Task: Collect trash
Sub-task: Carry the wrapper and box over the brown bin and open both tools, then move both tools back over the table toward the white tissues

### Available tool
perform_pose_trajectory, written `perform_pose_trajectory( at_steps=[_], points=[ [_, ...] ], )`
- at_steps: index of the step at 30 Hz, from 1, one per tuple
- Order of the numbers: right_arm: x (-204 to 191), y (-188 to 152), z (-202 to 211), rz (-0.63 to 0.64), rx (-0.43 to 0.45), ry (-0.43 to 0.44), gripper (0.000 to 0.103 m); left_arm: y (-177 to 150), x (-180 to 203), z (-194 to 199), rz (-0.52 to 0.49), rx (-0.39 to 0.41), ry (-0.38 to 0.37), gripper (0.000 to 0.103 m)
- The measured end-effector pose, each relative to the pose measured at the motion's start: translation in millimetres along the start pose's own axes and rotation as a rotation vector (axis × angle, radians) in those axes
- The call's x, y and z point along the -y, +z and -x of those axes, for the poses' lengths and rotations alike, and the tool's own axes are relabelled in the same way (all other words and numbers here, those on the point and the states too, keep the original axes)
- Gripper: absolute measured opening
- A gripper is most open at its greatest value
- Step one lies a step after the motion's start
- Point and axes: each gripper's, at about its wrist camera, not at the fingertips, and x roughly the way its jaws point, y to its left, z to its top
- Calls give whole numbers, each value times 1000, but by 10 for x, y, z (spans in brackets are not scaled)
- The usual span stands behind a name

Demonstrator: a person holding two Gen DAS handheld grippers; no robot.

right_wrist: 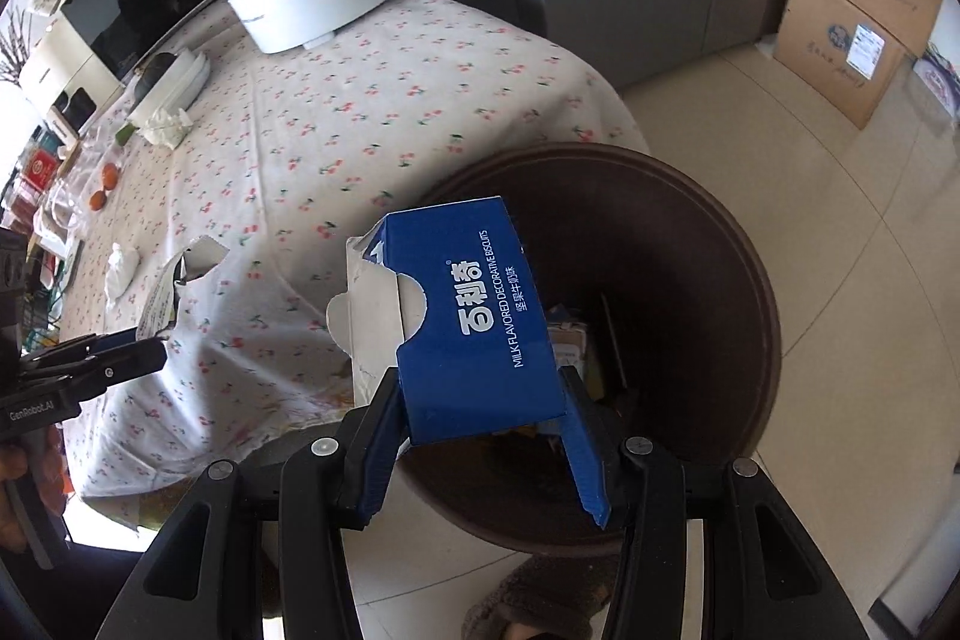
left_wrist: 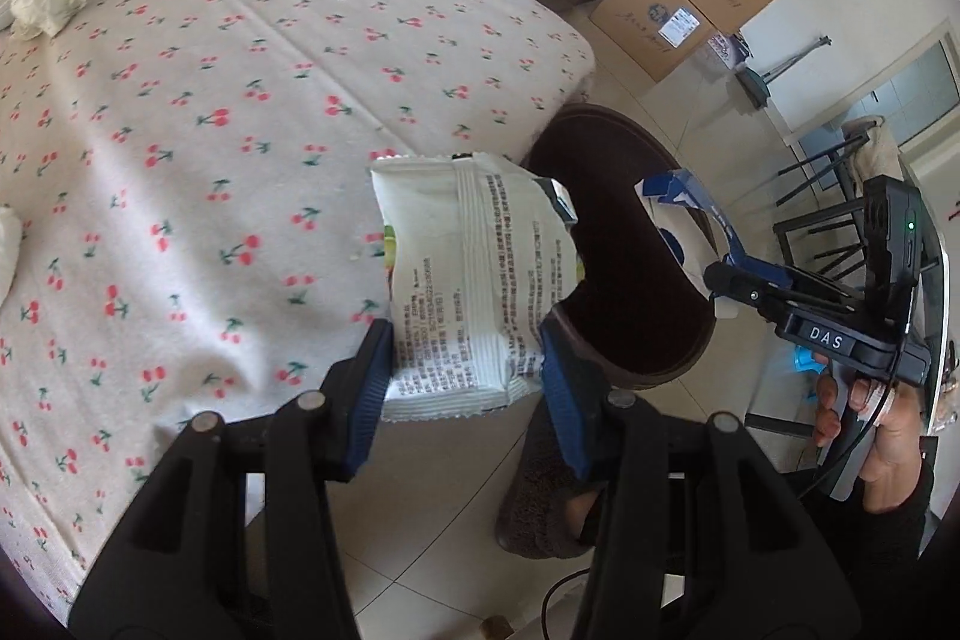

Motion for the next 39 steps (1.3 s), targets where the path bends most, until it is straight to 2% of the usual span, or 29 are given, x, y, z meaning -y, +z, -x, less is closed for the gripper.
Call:
perform_pose_trajectory(
  at_steps=[8,14,15,17,18,19,24,30,33,34,35,39],
  points=[
    [626,-143,53,-93,-10,-31,51,130,669,-466,-152,-7,-42,51],
    [898,-221,62,-121,-25,-50,51,224,890,-671,-212,21,-59,51],
    [930,-234,63,-126,-27,-53,51,225,907,-679,-213,30,-53,55],
    [990,-248,69,-137,-29,-55,51,241,900,-691,-204,42,-27,77],
    [1027,-246,67,-142,-28,-53,51,248,886,-696,-196,44,-8,93],
    [1043,-240,70,-145,-28,-52,51,251,874,-697,-190,44,15,102],
    [1015,-211,59,-135,-26,-48,51,239,766,-650,-176,48,74,102],
    [897,-215,62,-116,-25,-43,51,171,664,-498,-159,70,78,102],
    [825,-191,92,-109,4,-46,60,136,580,-396,-150,87,90,102],
    [807,-180,108,-109,14,-55,73,131,547,-366,-145,88,88,103],
    [787,-169,123,-112,26,-66,82,126,507,-341,-135,89,84,103],
    [728,-128,141,-113,34,-63,83,93,346,-218,-97,98,90,103]
  ],
)
